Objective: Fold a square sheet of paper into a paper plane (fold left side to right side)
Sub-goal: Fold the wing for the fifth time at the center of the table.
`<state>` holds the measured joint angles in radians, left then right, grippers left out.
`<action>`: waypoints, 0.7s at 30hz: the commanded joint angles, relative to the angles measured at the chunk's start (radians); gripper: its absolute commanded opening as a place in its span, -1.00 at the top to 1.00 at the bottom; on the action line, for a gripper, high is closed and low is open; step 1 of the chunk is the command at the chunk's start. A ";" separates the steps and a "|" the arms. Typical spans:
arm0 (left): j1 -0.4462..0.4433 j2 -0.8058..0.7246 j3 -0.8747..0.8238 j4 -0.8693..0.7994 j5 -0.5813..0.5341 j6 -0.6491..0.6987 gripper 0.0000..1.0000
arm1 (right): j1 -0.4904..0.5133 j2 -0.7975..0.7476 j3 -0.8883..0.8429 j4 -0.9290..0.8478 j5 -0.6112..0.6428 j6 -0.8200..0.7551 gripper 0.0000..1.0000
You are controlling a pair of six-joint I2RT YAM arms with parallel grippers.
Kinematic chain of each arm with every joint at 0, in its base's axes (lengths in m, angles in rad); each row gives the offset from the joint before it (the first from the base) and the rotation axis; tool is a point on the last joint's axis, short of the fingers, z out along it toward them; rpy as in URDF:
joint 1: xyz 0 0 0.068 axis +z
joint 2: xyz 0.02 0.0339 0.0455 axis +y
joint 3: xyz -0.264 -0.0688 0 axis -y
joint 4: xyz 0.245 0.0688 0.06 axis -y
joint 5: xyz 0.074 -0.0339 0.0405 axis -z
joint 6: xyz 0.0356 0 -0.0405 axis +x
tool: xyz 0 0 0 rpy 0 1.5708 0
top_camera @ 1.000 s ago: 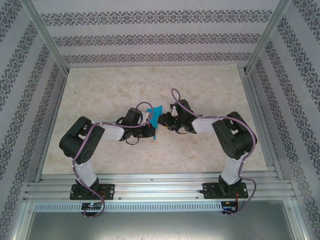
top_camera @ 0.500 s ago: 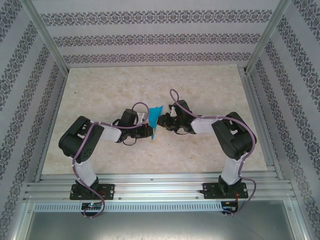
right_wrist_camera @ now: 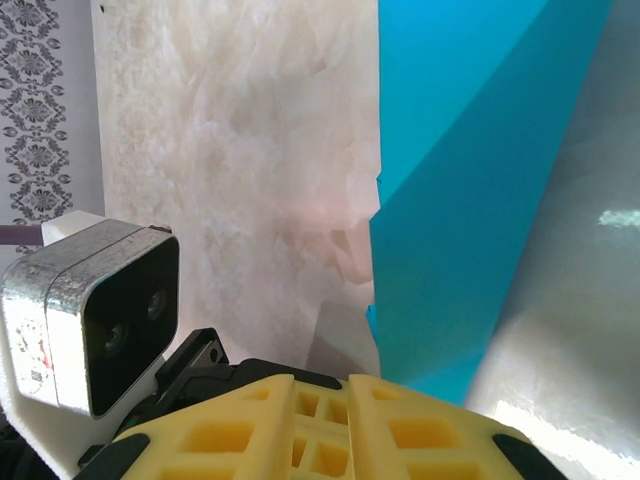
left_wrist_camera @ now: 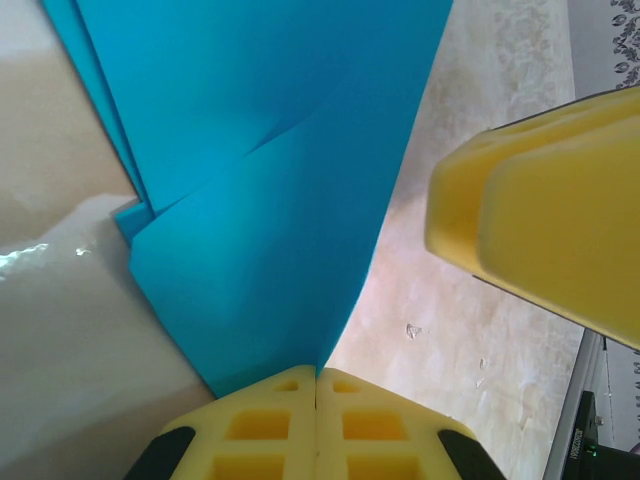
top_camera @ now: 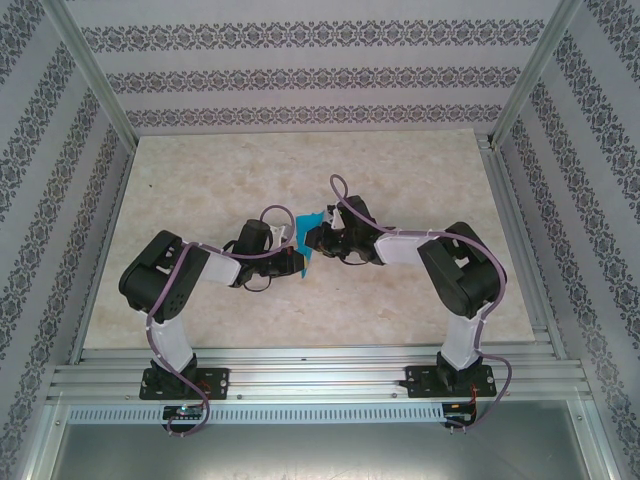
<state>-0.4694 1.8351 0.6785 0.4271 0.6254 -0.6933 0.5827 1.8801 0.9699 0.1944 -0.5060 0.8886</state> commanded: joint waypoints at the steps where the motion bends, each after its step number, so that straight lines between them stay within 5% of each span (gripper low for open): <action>1: 0.012 0.019 -0.010 0.049 0.016 -0.015 1.00 | 0.008 0.023 0.035 0.007 -0.009 -0.019 0.57; 21: 0.043 0.054 -0.059 0.145 0.029 -0.105 1.00 | -0.044 -0.059 -0.042 0.000 0.026 -0.051 0.53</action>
<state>-0.4465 1.8515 0.6407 0.5270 0.6571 -0.7704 0.5465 1.8408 0.9421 0.1909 -0.4969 0.8642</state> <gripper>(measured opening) 0.057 0.241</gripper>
